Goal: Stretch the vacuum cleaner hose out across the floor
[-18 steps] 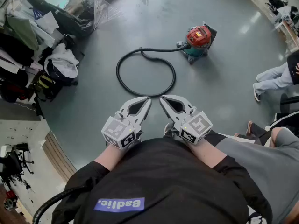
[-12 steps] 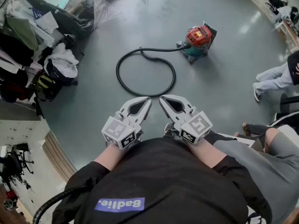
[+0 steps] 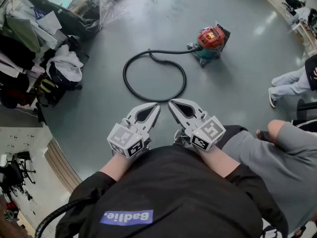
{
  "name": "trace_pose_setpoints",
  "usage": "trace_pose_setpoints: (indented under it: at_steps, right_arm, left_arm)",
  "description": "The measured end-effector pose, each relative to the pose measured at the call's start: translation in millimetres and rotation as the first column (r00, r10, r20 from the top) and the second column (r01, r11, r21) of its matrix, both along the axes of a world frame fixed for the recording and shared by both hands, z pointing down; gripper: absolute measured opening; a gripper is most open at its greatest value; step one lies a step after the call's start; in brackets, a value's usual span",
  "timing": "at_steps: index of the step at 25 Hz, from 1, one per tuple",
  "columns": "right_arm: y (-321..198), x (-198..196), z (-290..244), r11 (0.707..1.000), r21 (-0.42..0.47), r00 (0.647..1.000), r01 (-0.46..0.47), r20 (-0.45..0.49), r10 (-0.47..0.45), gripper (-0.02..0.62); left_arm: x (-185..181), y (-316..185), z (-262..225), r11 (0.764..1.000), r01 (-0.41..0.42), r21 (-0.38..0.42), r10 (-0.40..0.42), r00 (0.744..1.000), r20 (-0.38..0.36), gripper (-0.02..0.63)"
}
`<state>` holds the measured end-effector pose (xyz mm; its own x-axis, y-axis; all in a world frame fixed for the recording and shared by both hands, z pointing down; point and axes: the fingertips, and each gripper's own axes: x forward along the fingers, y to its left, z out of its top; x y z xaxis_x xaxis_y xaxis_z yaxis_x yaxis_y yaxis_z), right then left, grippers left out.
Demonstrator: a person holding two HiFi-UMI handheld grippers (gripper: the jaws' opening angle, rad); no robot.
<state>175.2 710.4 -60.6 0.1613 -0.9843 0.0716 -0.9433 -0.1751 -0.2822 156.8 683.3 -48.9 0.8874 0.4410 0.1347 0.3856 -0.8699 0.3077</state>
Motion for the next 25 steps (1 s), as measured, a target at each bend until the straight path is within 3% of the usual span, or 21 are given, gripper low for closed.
trace_pose_setpoints:
  at_steps: [8,19,25]
  right_arm:
    - [3.1,22.9,5.8,1.000,0.007,1.000,0.005,0.019,-0.005,0.005]
    - [49.9,70.5,22.3,0.993,0.037,0.992,0.109,0.051,-0.111,0.005]
    - [59.0,103.5,24.9,0.994,0.017,0.992,0.108,0.069,-0.109,0.005]
  left_arm:
    - [12.4,-1.6,4.6,0.999,0.035,0.010,-0.035,0.999,0.032,0.005]
    - [67.1,43.4,9.3,0.993,0.112,0.039,-0.114,0.993,0.044,0.005]
    - [95.6,38.8,9.2,0.991,0.133,0.029,-0.135,0.989,0.055,0.005]
